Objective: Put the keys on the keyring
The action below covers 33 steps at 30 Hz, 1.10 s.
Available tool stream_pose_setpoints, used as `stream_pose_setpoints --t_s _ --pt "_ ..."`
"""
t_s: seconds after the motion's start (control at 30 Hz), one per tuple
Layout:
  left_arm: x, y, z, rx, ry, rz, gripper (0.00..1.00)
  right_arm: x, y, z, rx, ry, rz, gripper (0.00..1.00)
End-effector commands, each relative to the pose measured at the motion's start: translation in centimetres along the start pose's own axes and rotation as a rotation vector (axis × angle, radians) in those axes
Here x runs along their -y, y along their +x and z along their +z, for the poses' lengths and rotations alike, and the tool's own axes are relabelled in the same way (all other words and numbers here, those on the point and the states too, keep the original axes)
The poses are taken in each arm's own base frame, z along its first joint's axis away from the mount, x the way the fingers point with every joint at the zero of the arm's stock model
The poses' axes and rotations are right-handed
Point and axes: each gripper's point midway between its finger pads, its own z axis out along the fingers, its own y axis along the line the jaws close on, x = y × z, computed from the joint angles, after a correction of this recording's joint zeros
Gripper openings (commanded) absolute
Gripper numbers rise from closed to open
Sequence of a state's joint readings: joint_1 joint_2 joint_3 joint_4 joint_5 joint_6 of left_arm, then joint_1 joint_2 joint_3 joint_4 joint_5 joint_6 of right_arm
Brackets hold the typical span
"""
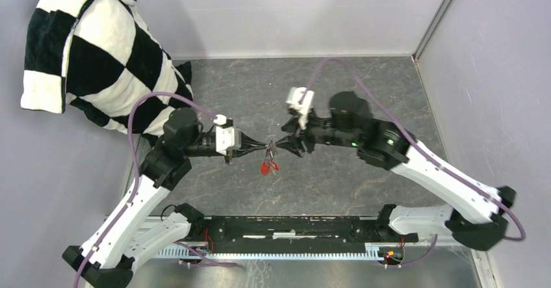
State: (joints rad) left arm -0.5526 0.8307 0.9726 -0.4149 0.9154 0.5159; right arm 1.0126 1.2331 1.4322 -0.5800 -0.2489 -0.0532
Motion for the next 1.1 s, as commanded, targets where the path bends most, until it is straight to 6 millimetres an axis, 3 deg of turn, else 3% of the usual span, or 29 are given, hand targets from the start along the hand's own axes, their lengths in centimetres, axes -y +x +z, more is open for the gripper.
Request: stream_pose_setpoints --t_s 0.0,0.2,0.47,0.73,1.07 --pt "-1.7 -7.5 -0.8 0.281 -0.125 -0.048 0.02 1.0 -4.9 -3.9 0.308 0.082 0.071 0.55" --pt "-0.7 -9.5 -0.8 0.349 -0.042 -0.076 0.02 -0.9 -5.0 -4.5 0.427 -0.026 0.072 0.55" --pt "1.1 -10.4 -0.7 0.358 0.092 -0.075 0.02 -2.8 -6.5 -5.5 0.56 -0.132 -0.055 0.55" --pt "1.7 -10.8 -1.0 0.362 0.113 -0.06 0.02 -3.6 -6.7 -5.3 0.559 -0.199 -0.086 0.48" --pt "1.6 -11.2 -1.2 0.369 0.101 -0.042 0.02 -3.8 -5.4 -3.8 0.495 -0.24 -0.055 0.39"
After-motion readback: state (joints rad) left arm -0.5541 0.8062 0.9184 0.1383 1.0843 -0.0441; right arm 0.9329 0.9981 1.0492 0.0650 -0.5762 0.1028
